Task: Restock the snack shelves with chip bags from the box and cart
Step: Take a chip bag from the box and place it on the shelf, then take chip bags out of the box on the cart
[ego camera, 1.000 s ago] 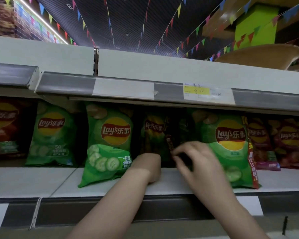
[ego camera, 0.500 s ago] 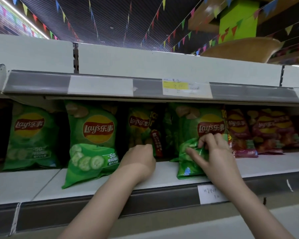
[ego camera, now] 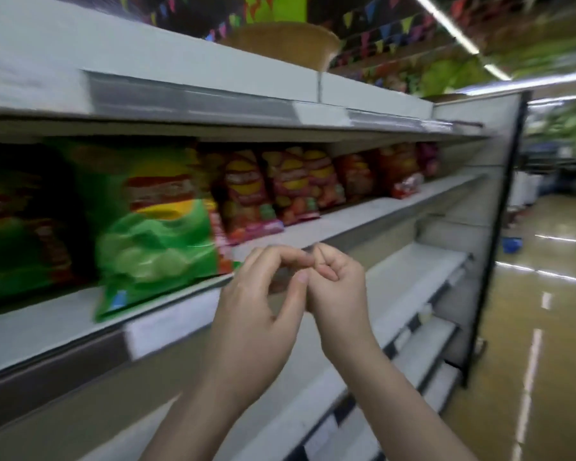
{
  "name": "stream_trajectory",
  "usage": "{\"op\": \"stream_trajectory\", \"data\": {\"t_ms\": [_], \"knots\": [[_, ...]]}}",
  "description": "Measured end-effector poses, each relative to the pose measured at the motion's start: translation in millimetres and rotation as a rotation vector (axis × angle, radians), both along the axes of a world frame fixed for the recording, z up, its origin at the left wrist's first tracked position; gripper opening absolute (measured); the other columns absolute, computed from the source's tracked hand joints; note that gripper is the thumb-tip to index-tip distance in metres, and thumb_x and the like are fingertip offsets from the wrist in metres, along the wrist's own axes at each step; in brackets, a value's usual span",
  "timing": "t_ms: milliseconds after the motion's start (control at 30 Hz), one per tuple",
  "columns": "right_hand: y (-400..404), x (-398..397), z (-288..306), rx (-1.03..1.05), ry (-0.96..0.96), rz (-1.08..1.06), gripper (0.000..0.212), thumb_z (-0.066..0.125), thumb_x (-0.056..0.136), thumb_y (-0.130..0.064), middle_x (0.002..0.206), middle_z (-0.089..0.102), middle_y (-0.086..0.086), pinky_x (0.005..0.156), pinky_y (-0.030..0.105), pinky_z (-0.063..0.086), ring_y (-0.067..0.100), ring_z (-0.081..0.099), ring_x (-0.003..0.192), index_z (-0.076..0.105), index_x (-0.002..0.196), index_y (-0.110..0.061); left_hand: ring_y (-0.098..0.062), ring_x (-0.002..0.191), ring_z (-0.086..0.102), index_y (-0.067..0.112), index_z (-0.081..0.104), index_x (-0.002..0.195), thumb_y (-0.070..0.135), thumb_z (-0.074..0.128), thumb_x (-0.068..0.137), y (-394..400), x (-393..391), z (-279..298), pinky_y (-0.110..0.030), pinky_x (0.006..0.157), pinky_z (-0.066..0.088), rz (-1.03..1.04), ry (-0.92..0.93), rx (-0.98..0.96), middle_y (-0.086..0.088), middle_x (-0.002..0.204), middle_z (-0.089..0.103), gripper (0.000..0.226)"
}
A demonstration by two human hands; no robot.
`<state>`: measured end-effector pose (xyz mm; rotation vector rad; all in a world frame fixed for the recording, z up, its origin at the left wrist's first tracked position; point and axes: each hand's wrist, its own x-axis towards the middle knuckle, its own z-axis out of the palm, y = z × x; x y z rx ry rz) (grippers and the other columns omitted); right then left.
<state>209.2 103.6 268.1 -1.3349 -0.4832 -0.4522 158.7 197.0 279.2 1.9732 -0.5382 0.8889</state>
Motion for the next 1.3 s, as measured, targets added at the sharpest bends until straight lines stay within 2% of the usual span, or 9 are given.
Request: {"op": "stream_trajectory", "data": {"t_ms": [133,267,400,533,633,833,900,1167,1300], "knots": [[-89.3,12.1,-18.4,0.009,0.144,-0.062,0.028,0.050,0.064,-0.008,0.062,0.025,0.003,0.055,0.030,0.020,0.019,0.024,0.063,0.022,0.059,-0.007,-0.002,0.093,0.062,0.027,0.063,0.090,0.015,0.055,0.095,-83.7,28.7,-15.2,-0.009,0.072,0.045,-0.210,0.104,-0.074,0.014,0.091,0.065,0.015],[-152.2,23.2,-25.0,-0.057,0.220,-0.052,0.050,0.065,0.063,-0.029,0.069,0.037,0.008,0.063,0.037,0.029,0.022,0.036,0.070,0.034,0.064,0.011,-0.007,0.094,0.061,0.026,0.059,0.087,0.023,0.059,0.093,-144.8,48.0,-25.3,-0.010,0.069,0.047,-0.268,0.137,-0.140,0.005,0.094,0.060,0.006],[-165.1,22.9,-15.1,-0.205,0.197,0.077,0.026,0.071,0.085,-0.016,0.052,0.059,-0.006,0.049,0.014,0.041,0.002,0.054,0.050,0.066,0.063,-0.003,-0.006,0.088,0.055,0.028,0.054,0.079,0.044,0.054,0.085,-156.9,53.8,-26.1,-0.007,0.072,0.040,-0.100,0.071,-0.114,0.013,0.086,0.050,0.017],[-124.3,18.4,-7.3,-0.509,-0.009,0.118,0.043,0.053,0.093,-0.026,0.044,0.049,-0.015,0.045,0.009,0.032,-0.007,0.044,0.046,0.063,0.055,-0.045,-0.003,0.083,0.043,0.030,0.045,0.067,0.048,0.050,0.087,-123.8,42.4,-20.0,-0.009,0.078,0.030,0.208,-0.074,0.103,0.014,0.075,0.044,0.027],[-76.1,9.0,3.1,-0.612,-0.137,0.159,0.021,0.045,0.069,-0.043,0.052,0.055,-0.023,0.048,0.014,0.035,-0.009,0.048,0.052,0.056,0.058,-0.057,0.000,0.076,0.041,0.035,0.039,0.065,0.044,0.055,0.084,-78.0,20.6,-9.8,-0.008,0.072,0.031,0.353,-0.122,0.175,0.016,0.068,0.043,0.027],[32.0,-16.9,8.5,-0.767,-0.335,0.200,0.006,0.056,0.078,-0.047,0.074,0.058,-0.032,0.054,0.015,0.040,-0.008,0.054,0.065,0.053,0.076,-0.052,-0.002,0.071,0.048,0.029,0.052,0.066,0.052,0.061,0.072,17.3,-52.1,5.4,-0.009,0.063,0.033,0.418,-0.038,0.022,0.011,0.070,0.054,0.025],[61.1,-35.2,14.7,-0.787,-0.444,0.195,0.029,0.044,0.071,-0.061,0.082,0.062,-0.019,0.060,0.021,0.043,0.003,0.057,0.072,0.051,0.084,-0.035,-0.001,0.066,0.047,0.031,0.051,0.061,0.054,0.062,0.070,44.7,-75.8,9.8,-0.010,0.062,0.032,0.451,-0.028,-0.012,0.012,0.066,0.052,0.027],[134.1,-73.9,22.3,-0.769,-0.575,0.327,0.027,0.032,0.063,-0.055,0.078,0.056,-0.027,0.061,0.021,0.039,0.009,0.052,0.069,0.038,0.070,-0.030,-0.001,0.072,0.047,0.029,0.046,0.061,0.048,0.061,0.075,111.1,-121.8,13.8,-0.009,0.065,0.031,0.503,-0.070,0.049,0.020,0.065,0.050,0.028],[143.7,-76.1,19.0,-0.775,-0.582,0.311,0.053,0.017,0.055,-0.059,0.073,0.058,-0.007,0.088,0.029,0.041,0.011,0.057,0.077,0.048,0.082,-0.025,-0.003,0.072,0.047,0.030,0.048,0.061,0.048,0.060,0.074,125.4,-119.7,9.6,-0.011,0.066,0.033,0.495,-0.071,0.037,0.017,0.065,0.049,0.025]]}}
